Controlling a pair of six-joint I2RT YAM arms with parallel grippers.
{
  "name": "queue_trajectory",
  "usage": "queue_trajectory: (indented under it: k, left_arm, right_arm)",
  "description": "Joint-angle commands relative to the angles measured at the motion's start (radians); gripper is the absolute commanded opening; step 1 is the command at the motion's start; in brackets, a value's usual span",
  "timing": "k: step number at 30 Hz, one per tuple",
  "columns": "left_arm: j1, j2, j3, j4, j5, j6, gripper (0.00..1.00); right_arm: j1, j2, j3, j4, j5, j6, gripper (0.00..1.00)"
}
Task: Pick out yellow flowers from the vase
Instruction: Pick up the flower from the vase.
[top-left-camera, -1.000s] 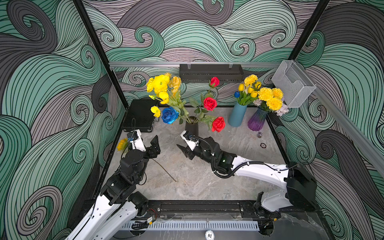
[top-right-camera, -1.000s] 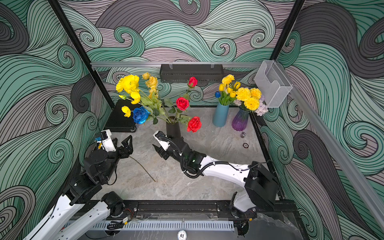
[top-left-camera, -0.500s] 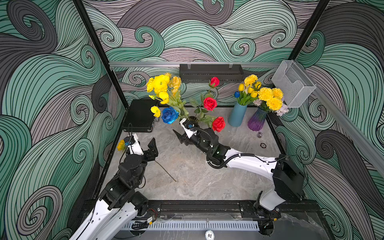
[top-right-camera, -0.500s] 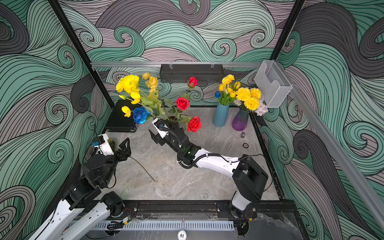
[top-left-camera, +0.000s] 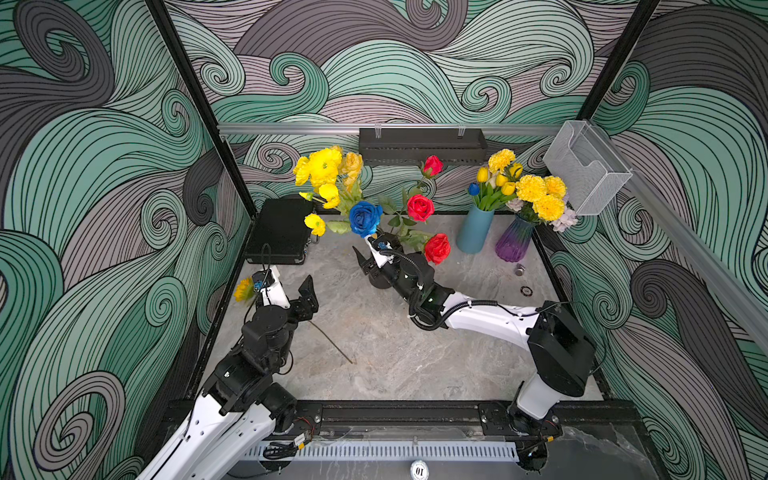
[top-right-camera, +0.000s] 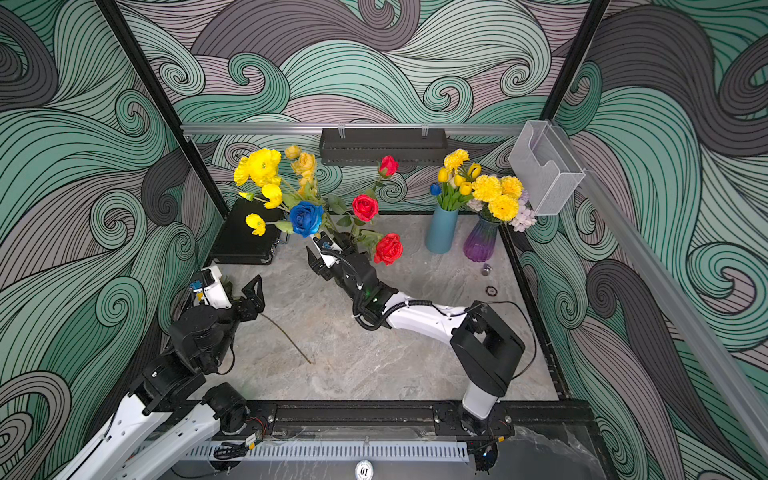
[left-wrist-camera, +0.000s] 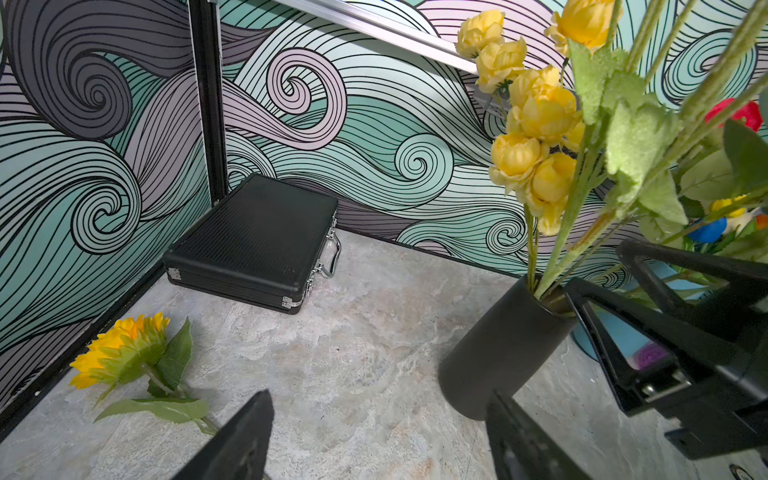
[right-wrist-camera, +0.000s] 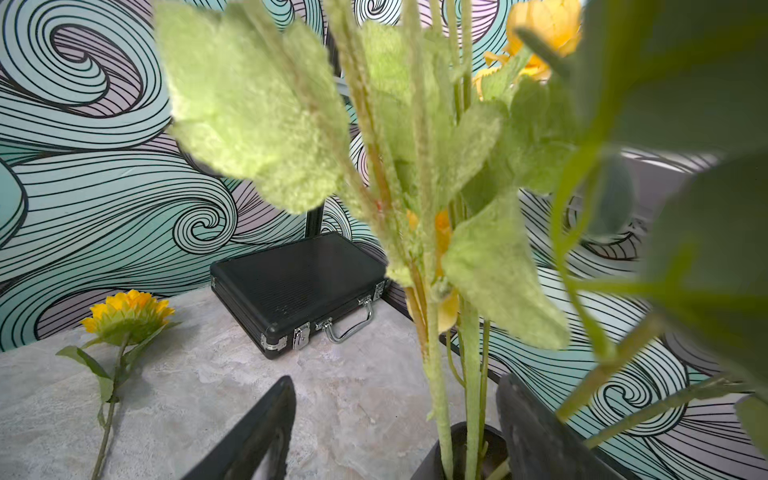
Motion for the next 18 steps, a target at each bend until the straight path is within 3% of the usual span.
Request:
queue_trajectory:
  k: [1,3,13,18]
  left_arm:
    - [0.005,0.014,0.011,0.016,0.005,-0.005,0.79]
    - [0.005,0.023,0.016,0.015,0.014,-0.003,0.79]
    - [0.005,0.026,0.012,0.014,0.024,-0.001,0.79]
    - [0.005,0.022,0.012,0.015,0.023,0.000,0.79]
  right_arm:
    - [-0.022,-0.001,0.037,-0.018,-0.100,0.012,0.74]
    - [-0.021,0.006,0.056,-0.050,-0.120,0.006,0.65]
    - [-0.027,0.055,0.114,-0.092,-0.080,-0.046,0.39]
    - [-0.028,0.079,0.137,-0.091,-0.051,-0.065,0.35]
